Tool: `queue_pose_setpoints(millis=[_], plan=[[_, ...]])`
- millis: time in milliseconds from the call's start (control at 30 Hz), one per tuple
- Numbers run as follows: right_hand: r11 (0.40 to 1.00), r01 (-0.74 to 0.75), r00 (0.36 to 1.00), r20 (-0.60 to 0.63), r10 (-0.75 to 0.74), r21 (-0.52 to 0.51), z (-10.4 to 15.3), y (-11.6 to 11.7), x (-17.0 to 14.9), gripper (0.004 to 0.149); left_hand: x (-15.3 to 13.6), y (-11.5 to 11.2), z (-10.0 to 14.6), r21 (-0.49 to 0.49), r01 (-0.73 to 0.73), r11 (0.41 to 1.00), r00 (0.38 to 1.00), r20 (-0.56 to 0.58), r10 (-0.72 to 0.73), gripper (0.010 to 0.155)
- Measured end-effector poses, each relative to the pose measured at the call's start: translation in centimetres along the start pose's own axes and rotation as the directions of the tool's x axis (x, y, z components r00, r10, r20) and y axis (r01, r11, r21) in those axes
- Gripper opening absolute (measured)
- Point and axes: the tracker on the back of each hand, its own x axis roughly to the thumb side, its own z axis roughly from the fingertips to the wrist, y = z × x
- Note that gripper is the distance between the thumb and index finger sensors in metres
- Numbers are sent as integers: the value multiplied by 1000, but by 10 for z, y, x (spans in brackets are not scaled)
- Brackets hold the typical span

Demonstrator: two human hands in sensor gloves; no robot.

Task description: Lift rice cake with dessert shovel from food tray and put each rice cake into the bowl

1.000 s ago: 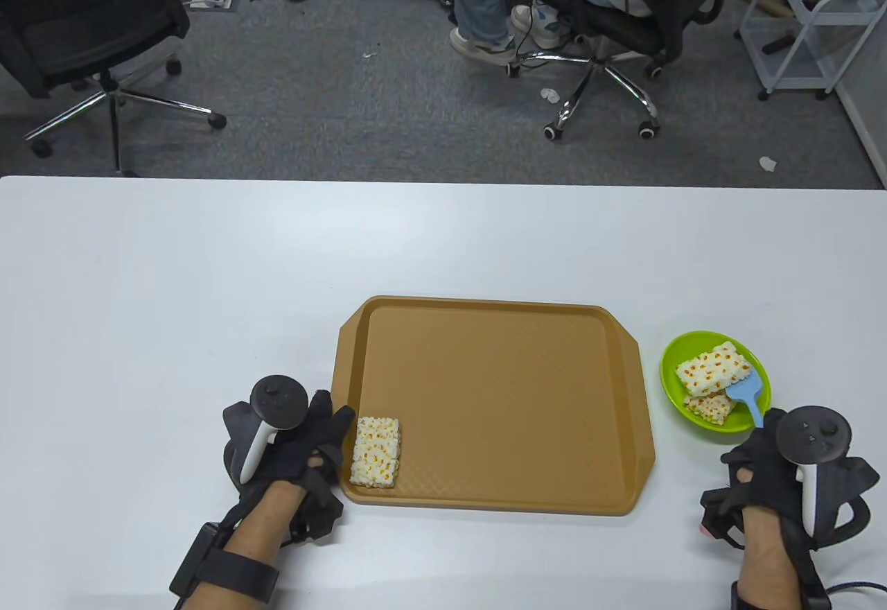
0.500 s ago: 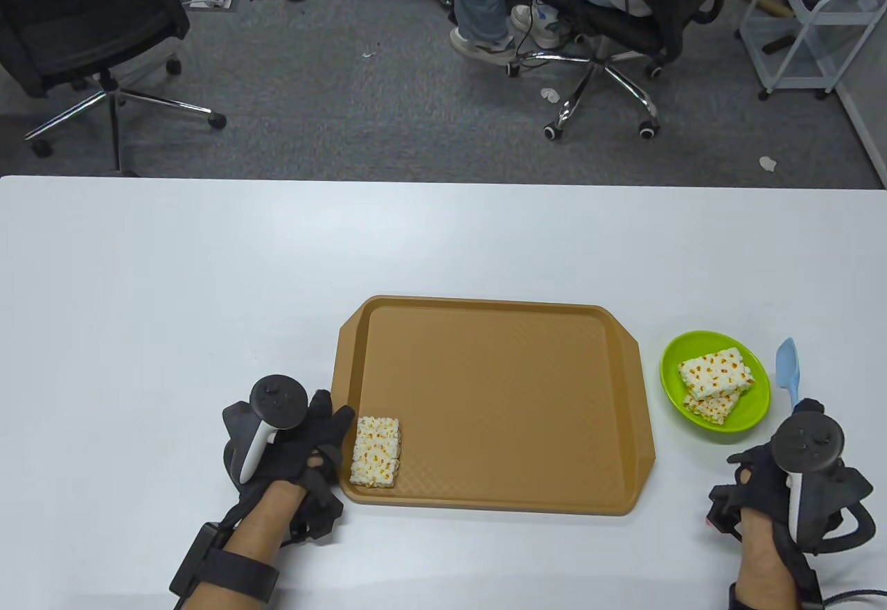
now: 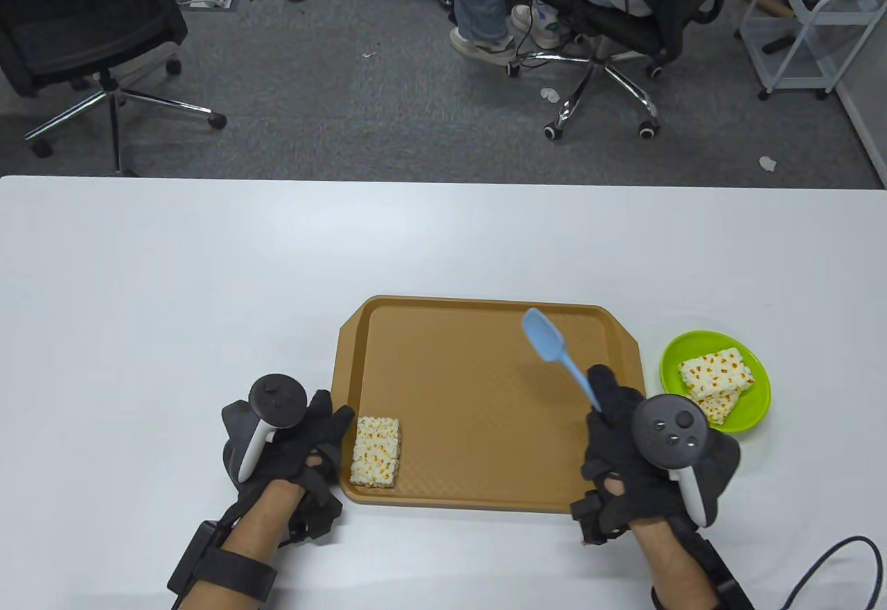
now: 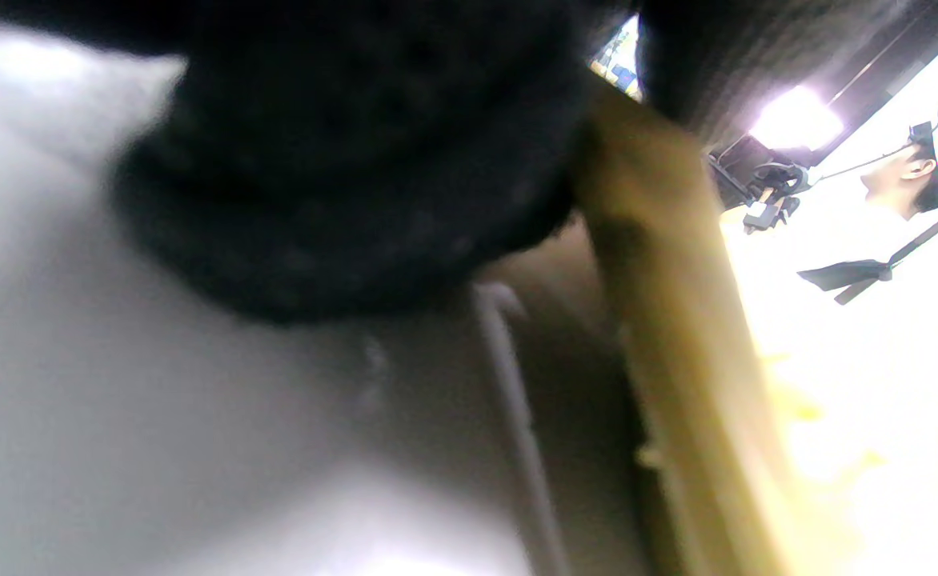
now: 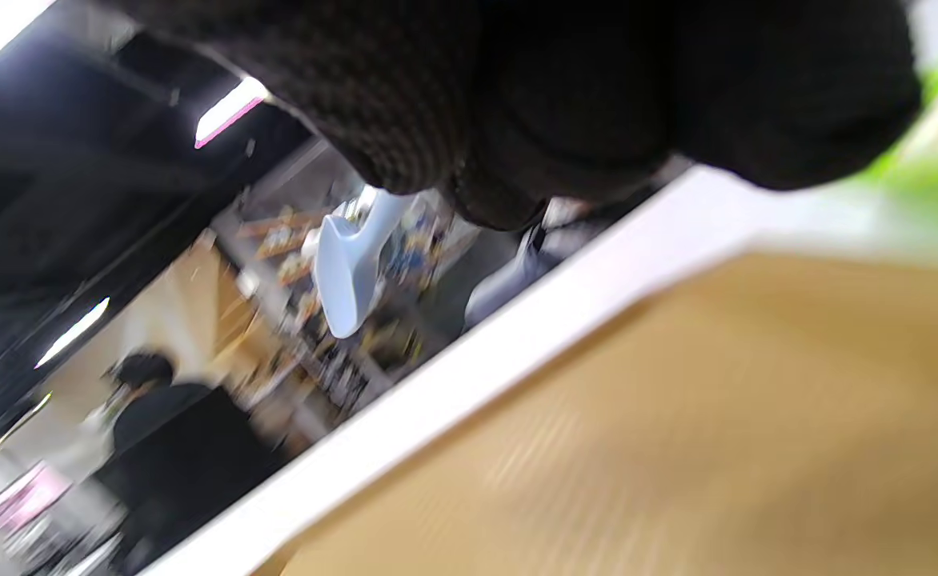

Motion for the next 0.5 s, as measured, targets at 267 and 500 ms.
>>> queue_pose_setpoints(millis=[267,500], plan=[[977,-74,997,39,68,201,8,86,3,55,0,1,-1,-8,3,1000,1000,7,-3,64],[964,-138,990,72,125,229,12,100,8,55,0,1,-1,-16,-2,1000,1000,9,2,64]])
